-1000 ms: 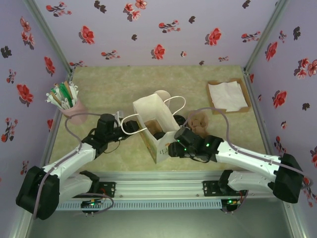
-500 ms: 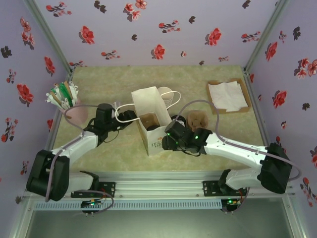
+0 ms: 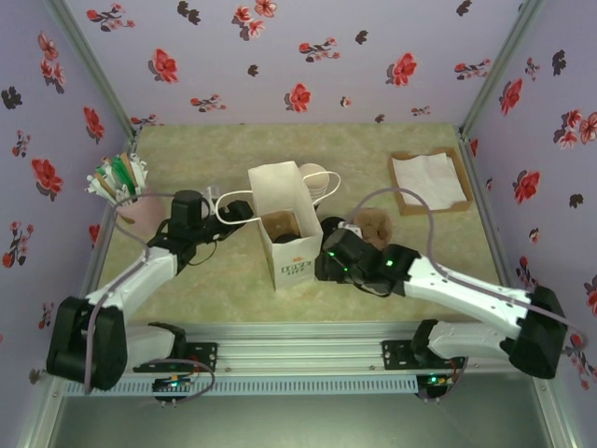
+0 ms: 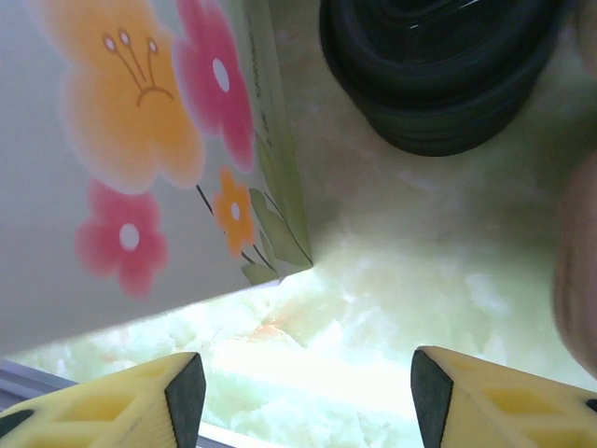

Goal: Pack the takeout coffee

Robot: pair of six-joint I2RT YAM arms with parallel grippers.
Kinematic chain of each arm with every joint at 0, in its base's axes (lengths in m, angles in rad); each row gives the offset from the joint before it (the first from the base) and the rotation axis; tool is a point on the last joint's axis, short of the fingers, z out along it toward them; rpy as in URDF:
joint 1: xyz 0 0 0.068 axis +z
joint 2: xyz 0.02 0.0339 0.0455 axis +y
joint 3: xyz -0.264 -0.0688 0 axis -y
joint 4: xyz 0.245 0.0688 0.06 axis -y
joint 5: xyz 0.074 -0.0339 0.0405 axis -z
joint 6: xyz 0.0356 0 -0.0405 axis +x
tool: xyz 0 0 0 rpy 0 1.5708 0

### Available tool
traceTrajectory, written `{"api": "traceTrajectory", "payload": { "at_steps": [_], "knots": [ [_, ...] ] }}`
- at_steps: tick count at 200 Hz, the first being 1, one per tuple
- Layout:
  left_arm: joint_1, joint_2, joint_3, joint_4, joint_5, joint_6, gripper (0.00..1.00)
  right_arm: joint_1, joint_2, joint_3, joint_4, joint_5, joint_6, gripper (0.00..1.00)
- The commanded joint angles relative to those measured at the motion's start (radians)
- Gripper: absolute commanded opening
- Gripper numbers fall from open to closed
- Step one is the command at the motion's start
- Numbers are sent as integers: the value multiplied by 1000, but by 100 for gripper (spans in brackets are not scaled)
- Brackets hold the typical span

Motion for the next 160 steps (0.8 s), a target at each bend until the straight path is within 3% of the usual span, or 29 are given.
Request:
{"api": "traceTrajectory", "payload": {
  "at_steps": [1,26,60,90,137,160],
  "knots": [
    [14,-114,18,-152,-31,51,83,3,-106,-16,-96,58,22,68],
    [25,-233,78,-361,-87,111,99,5,-225,-10,-159,79,16,74],
    [62,-322,240,-662,-199,215,99,5,-328,20,-206,97,-17,79],
    [126,-243,456,-893,-288,335,99,4,-343,29,-147,59,-61,83],
    [206,-115,684,-1044,-401,456,99,1,-309,11,-80,36,-118,85],
    [214,-71,708,-1023,-330,442,98,-8,-310,8,-78,18,-143,87]
  ]
}}
